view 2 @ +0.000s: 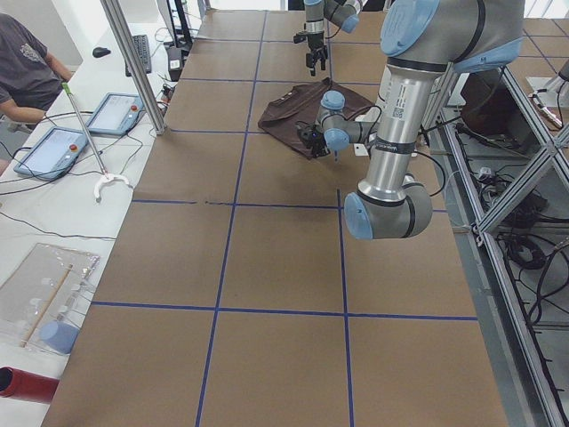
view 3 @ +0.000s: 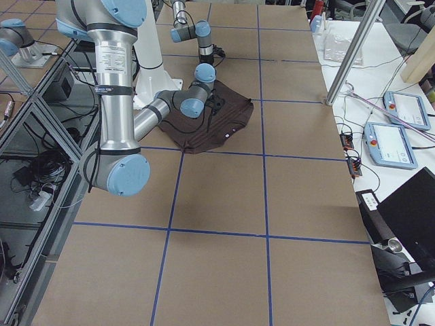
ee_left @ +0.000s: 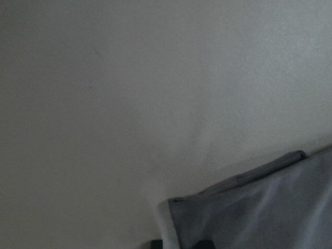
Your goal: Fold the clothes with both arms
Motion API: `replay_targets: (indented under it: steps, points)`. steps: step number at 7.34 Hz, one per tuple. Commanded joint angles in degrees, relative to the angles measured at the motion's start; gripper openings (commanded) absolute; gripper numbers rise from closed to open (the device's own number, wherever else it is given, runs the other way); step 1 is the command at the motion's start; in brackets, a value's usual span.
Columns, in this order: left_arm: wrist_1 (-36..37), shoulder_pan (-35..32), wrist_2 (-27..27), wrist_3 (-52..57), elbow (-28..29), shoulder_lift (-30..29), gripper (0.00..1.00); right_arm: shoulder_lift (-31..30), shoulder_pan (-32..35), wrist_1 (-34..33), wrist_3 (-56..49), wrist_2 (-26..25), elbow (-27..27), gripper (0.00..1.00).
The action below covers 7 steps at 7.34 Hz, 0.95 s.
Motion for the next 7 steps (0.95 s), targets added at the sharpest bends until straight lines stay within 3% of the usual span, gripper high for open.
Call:
replay_targets:
  steps: [1,4,7]
  points:
    - [0.0,-0.2,0.1,-0.1,0.0,-0.9,0.0,-1.0,0.2,0.0,0.1,0.0,0.1,1.0]
    - [0.1,-3.4,0.2,0.8,-0.3,-0.6,0.0,-1.3,0.3,0.0,0.2,-0.1,0.0,1.0]
    - [2.0,-9.0,0.3,12.8,-0.1,-0.8,0.0,-1.2,1.1,0.0,0.1,0.1,0.1,1.0]
